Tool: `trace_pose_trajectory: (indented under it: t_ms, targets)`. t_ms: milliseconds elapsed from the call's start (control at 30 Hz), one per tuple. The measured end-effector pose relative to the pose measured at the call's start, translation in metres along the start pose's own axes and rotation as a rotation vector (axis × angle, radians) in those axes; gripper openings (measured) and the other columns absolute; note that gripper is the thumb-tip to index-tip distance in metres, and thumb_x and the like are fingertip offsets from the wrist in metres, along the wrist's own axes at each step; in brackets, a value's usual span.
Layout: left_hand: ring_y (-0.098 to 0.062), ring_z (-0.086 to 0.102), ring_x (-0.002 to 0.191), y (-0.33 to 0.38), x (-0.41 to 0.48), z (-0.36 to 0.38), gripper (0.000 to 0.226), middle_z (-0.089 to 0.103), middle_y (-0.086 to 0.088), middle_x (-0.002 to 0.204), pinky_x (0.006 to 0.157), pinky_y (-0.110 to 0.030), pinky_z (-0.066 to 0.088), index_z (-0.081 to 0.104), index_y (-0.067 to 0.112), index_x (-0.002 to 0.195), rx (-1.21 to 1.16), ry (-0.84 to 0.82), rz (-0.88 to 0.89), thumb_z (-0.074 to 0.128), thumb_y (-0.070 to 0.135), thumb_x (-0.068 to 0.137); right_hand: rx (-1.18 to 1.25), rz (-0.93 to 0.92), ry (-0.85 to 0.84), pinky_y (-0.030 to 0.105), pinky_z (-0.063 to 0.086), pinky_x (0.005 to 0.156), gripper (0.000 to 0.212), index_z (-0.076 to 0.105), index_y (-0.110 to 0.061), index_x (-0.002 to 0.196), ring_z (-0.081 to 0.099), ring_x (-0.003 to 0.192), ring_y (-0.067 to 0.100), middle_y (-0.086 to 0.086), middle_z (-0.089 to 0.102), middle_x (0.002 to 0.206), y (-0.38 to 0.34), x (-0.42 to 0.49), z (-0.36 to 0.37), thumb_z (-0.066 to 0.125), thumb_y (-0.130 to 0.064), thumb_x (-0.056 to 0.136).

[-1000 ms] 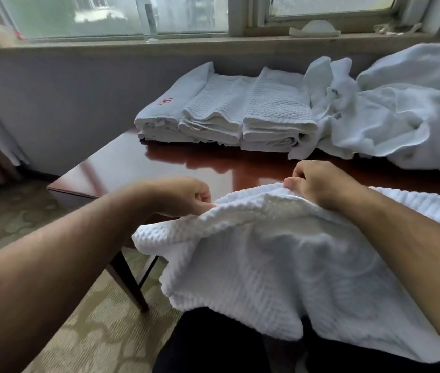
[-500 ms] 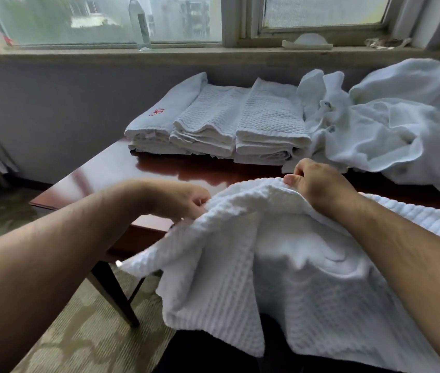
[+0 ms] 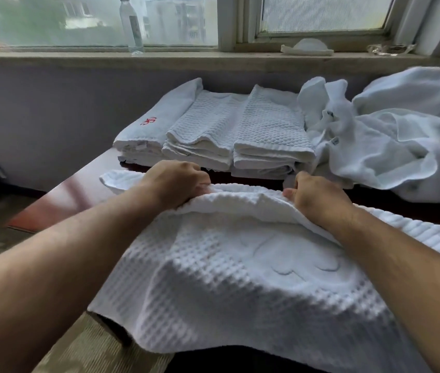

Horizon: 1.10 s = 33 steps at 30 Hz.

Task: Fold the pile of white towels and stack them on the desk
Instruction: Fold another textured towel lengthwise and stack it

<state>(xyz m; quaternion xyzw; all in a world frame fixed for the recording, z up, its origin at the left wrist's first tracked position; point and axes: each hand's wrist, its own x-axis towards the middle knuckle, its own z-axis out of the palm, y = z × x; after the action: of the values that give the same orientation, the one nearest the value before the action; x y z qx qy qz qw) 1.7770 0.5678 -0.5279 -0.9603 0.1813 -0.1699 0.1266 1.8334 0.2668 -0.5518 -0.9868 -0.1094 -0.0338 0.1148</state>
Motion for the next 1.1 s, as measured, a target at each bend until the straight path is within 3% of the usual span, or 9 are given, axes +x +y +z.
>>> trace_pose_trajectory:
  t_ms: [133,233,300,400,567,767,833,967,1100]
  targets:
    - [-0.03,0.071,0.076,-0.021,0.006,-0.01,0.051,0.072,-0.001,0.089,0.057,-0.035,0.047,0.07,0.02,0.086,0.028,0.12,0.09,0.046,0.065,0.092,0.148,-0.243,0.156,0.039,0.046,0.08,0.037,0.06,-0.024,0.089,0.056,0.091,0.022,0.0,0.063,0.095,-0.023,-0.003,-0.01,0.053,-0.06,0.095]
    - [-0.032,0.069,0.074,-0.042,0.014,-0.015,0.049,0.072,-0.003,0.084,0.058,-0.031,0.035,0.067,0.019,0.08,-0.029,0.118,0.054,0.061,0.067,0.083,0.2,-0.425,-0.109,0.034,0.048,0.085,0.07,0.068,-0.027,0.105,0.058,0.099,0.014,-0.007,0.063,0.103,-0.056,-0.013,-0.017,0.051,-0.086,0.072]
    - [-0.03,0.067,0.087,-0.049,0.019,-0.013,0.04,0.071,-0.001,0.093,0.064,-0.032,0.037,0.069,0.023,0.089,-0.057,0.071,0.042,0.069,0.062,0.082,0.071,-0.425,-0.132,0.038,0.046,0.099,0.071,0.062,-0.03,0.122,0.051,0.114,0.016,-0.004,0.058,0.119,-0.069,-0.017,-0.008,0.059,-0.081,0.073]
    - [-0.024,0.057,0.118,-0.048,0.014,0.0,0.038,0.066,0.006,0.119,0.092,-0.037,0.042,0.068,0.033,0.11,-0.073,-0.044,-0.067,0.072,0.058,0.082,0.048,-0.422,-0.076,0.042,0.042,0.103,0.056,0.057,-0.033,0.129,0.048,0.12,0.021,-0.002,0.055,0.127,-0.076,-0.022,0.007,0.063,-0.066,0.085]
    - [-0.028,0.041,0.133,-0.054,-0.025,0.021,0.041,0.052,-0.002,0.14,0.11,-0.049,0.035,0.055,0.034,0.134,-0.327,-0.069,-0.531,0.051,0.051,0.098,0.054,-0.431,-0.094,0.045,0.039,0.105,0.054,0.056,-0.037,0.133,0.044,0.119,0.02,-0.002,0.054,0.131,-0.078,-0.022,0.013,0.048,-0.069,0.09]
    - [-0.038,0.037,0.135,-0.058,-0.057,0.03,0.061,0.048,-0.016,0.143,0.107,-0.051,0.032,0.043,0.016,0.143,-0.466,0.039,-1.253,0.044,0.053,0.095,0.027,-0.562,-0.128,0.043,0.035,0.11,0.101,0.051,-0.034,0.142,0.04,0.132,0.018,-0.006,0.049,0.144,-0.104,-0.028,0.019,0.031,-0.096,0.065]
    - [-0.036,0.041,0.133,-0.058,-0.062,0.032,0.062,0.053,-0.012,0.141,0.106,-0.047,0.034,0.043,0.016,0.143,-0.563,0.099,-1.311,0.048,0.053,0.094,0.028,-0.61,-0.093,0.041,0.037,0.109,0.092,0.057,-0.033,0.135,0.044,0.13,0.019,-0.005,0.054,0.14,-0.113,-0.032,0.025,0.034,-0.091,0.068]
    - [-0.021,0.058,0.1,-0.063,-0.073,0.028,0.039,0.064,0.008,0.101,0.083,-0.026,0.039,0.056,0.019,0.129,-0.793,0.451,-1.373,0.06,0.032,0.092,0.14,-0.694,0.067,0.038,0.045,0.095,0.023,0.067,-0.025,0.092,0.06,0.102,0.024,-0.003,0.069,0.102,-0.115,-0.034,0.034,0.061,-0.047,0.091]
    - [-0.017,0.06,0.089,-0.063,-0.086,0.014,0.024,0.059,0.014,0.083,0.081,-0.027,0.046,0.064,0.024,0.113,-0.649,0.602,-1.243,0.063,0.029,0.089,0.234,-0.729,0.253,0.039,0.047,0.075,0.008,0.066,-0.013,0.091,0.063,0.082,0.033,0.008,0.07,0.084,-0.111,-0.034,0.037,0.063,-0.019,0.094]
